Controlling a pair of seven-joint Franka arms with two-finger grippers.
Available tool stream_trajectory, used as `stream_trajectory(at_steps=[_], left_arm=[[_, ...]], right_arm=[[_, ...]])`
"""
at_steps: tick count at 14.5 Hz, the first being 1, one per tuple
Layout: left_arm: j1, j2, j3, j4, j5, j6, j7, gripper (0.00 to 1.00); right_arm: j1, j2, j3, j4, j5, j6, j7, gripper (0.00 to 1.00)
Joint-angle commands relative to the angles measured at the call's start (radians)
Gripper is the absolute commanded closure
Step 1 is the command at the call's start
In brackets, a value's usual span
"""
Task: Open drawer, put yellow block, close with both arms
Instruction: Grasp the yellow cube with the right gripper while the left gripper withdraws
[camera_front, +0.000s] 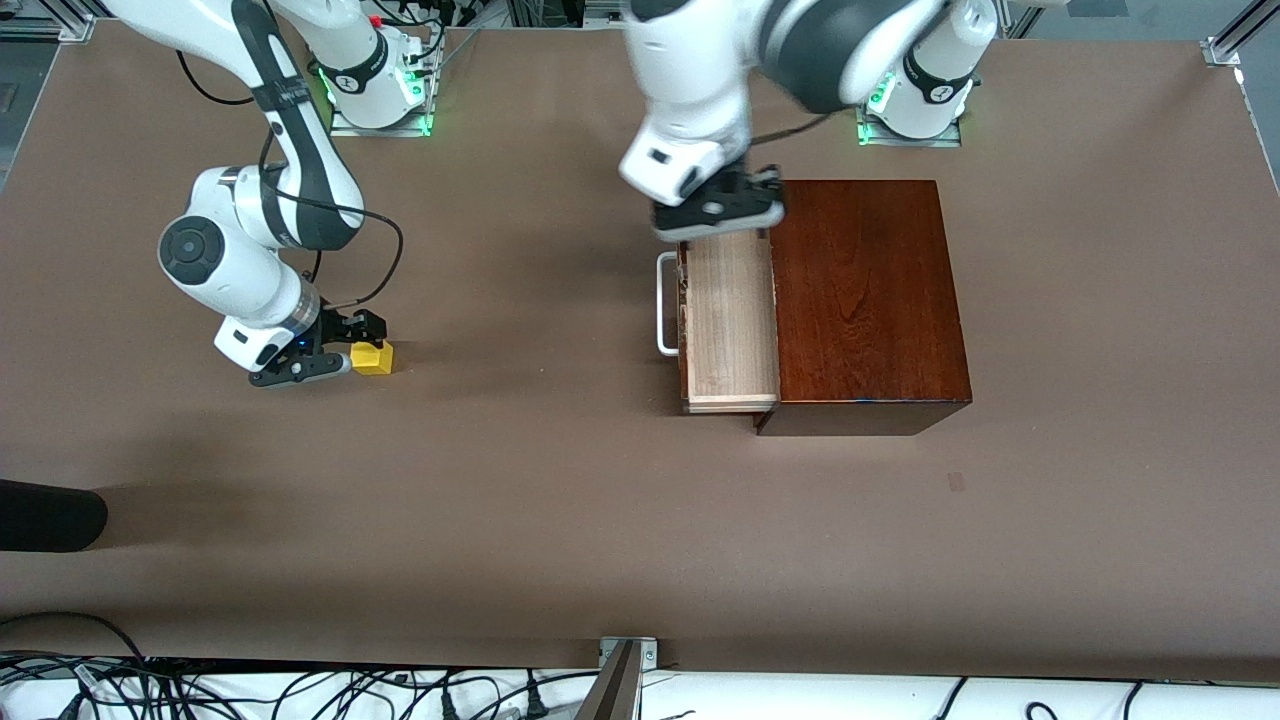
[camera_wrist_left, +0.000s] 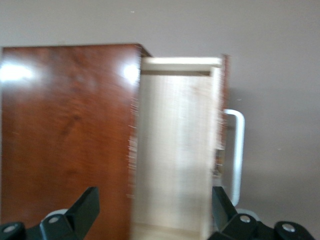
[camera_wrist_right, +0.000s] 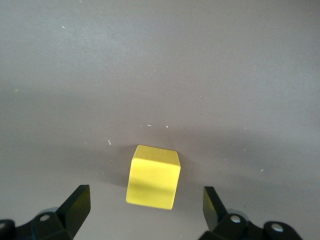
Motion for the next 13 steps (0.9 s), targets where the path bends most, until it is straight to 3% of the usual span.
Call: stream_trajectory(at_steps=[1,3,7,10,13], left_arm=[[0.167,-0.034,-0.008,0.044,-0.132,-0.083,0.155,0.0],[0.273,-0.069,-0.008,0.061,-0.21,-0.137,0.279,0.0],[0.407,-0.104,-0.006,0.063,-0.217,-0.168,0.529,0.0],[0.438,-0.103,0.001,0.064,-0.209,-0.171,0.658,0.0],[0.483,-0.118,0.004,0.064,-0.218,-0.217,0.713,0.0]], right_arm=[[0.003,0.004,0.002,-0.052,0.02,0.083,0.006,0.0],[0.003,0.019,0.007,-0.061,0.02,0.114,0.006,0.0],[0.003,0.058,0.013,-0.066,0.032,0.149,0.006,0.0],[0.003,0.068,0.019,-0.083,0.032,0.178,0.006,0.0],[0.003,0.078,0.019,-0.09,0.032,0.19,0.006,0.14]])
